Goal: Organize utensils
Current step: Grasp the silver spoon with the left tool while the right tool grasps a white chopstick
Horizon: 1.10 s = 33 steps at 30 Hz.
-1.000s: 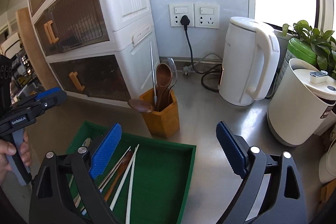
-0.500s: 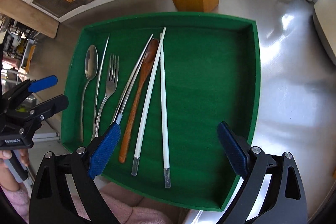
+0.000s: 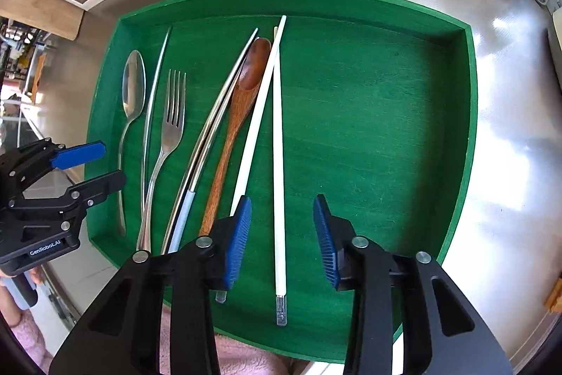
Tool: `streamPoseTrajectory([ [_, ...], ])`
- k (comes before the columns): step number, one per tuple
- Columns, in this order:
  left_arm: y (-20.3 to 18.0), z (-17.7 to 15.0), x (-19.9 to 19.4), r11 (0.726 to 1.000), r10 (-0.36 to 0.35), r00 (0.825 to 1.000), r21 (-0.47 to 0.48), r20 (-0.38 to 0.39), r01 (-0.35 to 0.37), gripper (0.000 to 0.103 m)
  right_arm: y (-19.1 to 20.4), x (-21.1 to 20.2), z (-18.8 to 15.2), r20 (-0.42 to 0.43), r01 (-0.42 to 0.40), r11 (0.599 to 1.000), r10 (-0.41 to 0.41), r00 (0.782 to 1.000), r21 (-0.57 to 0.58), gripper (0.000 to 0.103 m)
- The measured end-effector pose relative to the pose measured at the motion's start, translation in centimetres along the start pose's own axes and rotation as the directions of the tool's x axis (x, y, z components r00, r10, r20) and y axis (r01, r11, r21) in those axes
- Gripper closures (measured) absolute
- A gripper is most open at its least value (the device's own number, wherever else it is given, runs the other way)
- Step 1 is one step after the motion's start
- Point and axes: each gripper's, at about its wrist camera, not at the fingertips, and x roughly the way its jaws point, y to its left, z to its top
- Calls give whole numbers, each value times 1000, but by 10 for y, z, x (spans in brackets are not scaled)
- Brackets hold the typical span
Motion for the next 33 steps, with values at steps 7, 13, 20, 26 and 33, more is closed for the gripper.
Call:
streamPoseTrajectory([
  [7,-1,4,17,998,66,997,8,-34,-66,62,14,11,2,-26,51,998,-52,998,-29,79],
  [13,-3,12,26,992,122,990,33,-66,-120,78,26,17,9,-55,119,992,-121,991,-47,95],
  [20,-1,14,24,986,160,985,51,-59,-158,98,22,19,10,-53,124,990,-127,990,-67,97],
  [26,16,5,22,993,115,992,47,-45,-112,99,5,13,-1,-57,85,995,-88,995,-44,97],
  [33,28,-6,-11,994,96,993,41,62,-99,99,-29,-11,-10,39,10,1000,-11,999,12,97],
])
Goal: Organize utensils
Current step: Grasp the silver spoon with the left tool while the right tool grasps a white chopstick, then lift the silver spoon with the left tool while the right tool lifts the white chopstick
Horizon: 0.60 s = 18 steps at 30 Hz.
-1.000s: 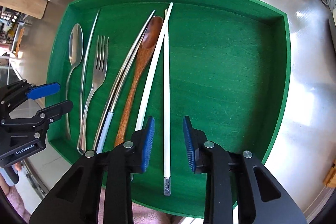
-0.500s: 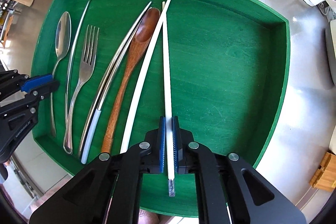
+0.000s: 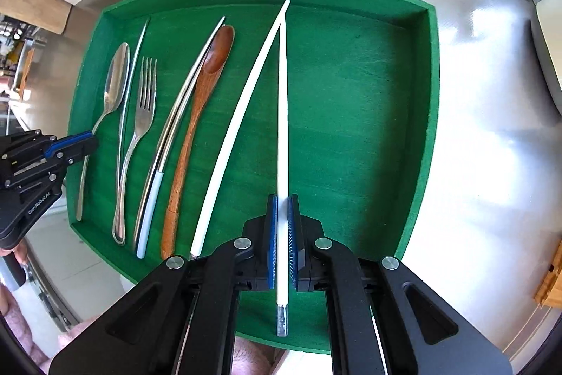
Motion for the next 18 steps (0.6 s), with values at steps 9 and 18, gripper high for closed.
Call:
streamPoseTrajectory([
  [9,6,-6,-54,994,-86,964,-37,252,99,99,-9,-45,-23,219,-127,992,127,967,-14,97],
  [18,-29,-7,-55,991,-110,950,-36,291,126,100,-11,-54,-20,258,-160,987,163,952,-32,97],
])
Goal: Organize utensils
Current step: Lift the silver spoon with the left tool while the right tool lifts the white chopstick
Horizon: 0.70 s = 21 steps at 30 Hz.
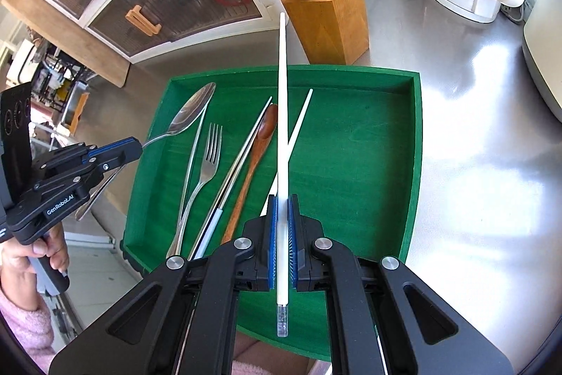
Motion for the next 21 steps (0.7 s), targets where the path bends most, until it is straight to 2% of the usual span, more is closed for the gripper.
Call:
streamPoseTrajectory([
  [5,-1,-7,39,999,33,992,-3,-119,-34,100,-3,2,0,0,-6,1000,6,1000,20,97],
  [8,-2,-7,55,999,35,981,3,-191,-35,100,-5,2,0,5,-10,1000,10,1000,26,97],
  [10,-3,-5,66,998,63,973,24,-224,-59,99,-6,1,0,11,-17,999,17,1000,32,97],
  [17,-7,5,86,992,112,945,84,-308,-91,99,-15,-4,-1,18,-39,998,38,999,45,97],
  [21,-14,16,95,986,150,936,123,-318,-116,99,-25,-6,-1,22,-38,997,37,999,64,97],
])
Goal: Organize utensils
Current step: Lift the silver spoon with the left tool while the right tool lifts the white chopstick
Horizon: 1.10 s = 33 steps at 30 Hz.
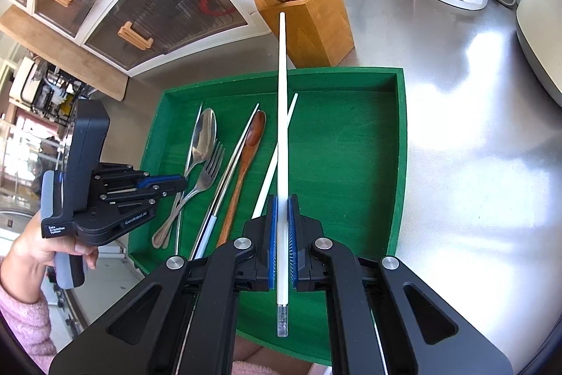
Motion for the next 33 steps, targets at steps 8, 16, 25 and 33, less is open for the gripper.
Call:
streamPoseTrajectory([
  [8,-9,18,6,997,32,999,70,-9,-31,99,-9,-3,2,9,-9,1000,9,1000,23,97],
  [16,-21,36,6,993,49,999,108,-6,-48,100,-10,-10,9,30,-25,999,25,999,21,97],
  [25,-21,34,-45,995,-49,980,98,192,31,100,-12,-32,31,139,-99,995,95,986,21,97],
  [33,-12,24,-108,991,-132,897,87,422,105,100,-4,-60,50,257,-154,988,151,955,-11,97],
])
